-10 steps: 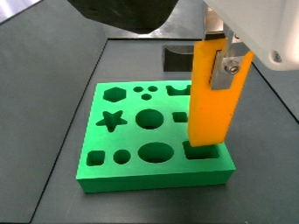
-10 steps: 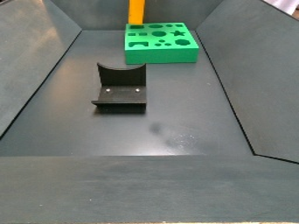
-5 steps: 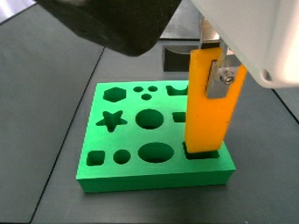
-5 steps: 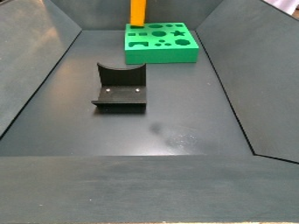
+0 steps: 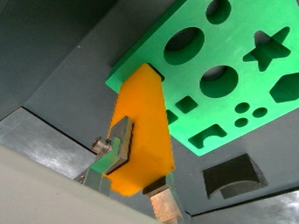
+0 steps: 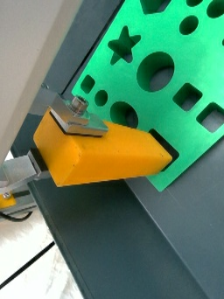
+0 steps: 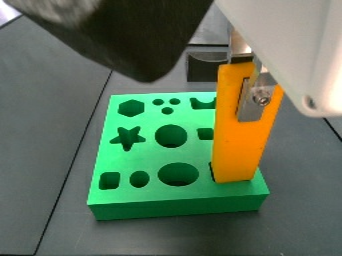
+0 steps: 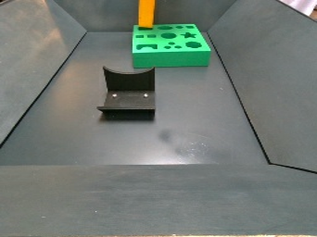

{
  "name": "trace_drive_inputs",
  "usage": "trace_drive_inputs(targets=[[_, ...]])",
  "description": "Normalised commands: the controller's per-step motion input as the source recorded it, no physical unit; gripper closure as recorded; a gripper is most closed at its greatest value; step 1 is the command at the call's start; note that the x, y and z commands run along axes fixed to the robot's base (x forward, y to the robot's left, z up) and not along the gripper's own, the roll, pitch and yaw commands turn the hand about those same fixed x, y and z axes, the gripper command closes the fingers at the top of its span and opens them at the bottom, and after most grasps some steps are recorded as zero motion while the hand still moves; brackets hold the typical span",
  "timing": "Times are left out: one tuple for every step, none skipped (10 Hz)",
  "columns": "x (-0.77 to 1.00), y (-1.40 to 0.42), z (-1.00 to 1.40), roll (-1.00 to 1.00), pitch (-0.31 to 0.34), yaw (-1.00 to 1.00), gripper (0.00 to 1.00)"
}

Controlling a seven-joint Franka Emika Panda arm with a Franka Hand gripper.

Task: Pick up the rectangle object. Move up. Place the rectangle object on the fixture. Regrasp the rectangle object. Move to above the board. Insert the rectangle object.
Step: Insert the rectangle object.

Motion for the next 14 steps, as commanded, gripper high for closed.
trace_drive_inputs(targets=[[0.03, 0.00, -0.11, 0.05, 0.000, 0.05, 1.00], [0.00, 0.00, -0.07, 0.02, 0.000, 0.03, 1.00], [0.00, 0.00, -0.05, 0.01, 0.000, 0.04, 1.00], [0.00, 0.00, -0.02, 0.00, 0.000, 0.02, 1.00], [0.00, 0.00, -0.01, 0.00, 0.000, 0.02, 1.00], [0.00, 0.00, -0.02, 0.00, 0.000, 0.01, 1.00], [0.03, 0.00, -0.03, 0.00, 0.000, 0.00, 1.00], [0.07, 0.00, -0.05, 0.00, 0.000, 0.00, 1.00], [0.06, 0.00, -0.05, 0.00, 0.000, 0.00, 1.00], [0.09, 0.00, -0.06, 0.00, 0.000, 0.00, 1.00], [0.12, 0.02, -0.09, 0.02, 0.000, 0.03, 1.00], [0.06, 0.00, -0.06, 0.00, 0.000, 0.00, 1.00], [0.06, 0.00, -0.07, 0.00, 0.000, 0.00, 1.00], [0.01, 0.00, -0.08, 0.00, 0.000, 0.00, 1.00]])
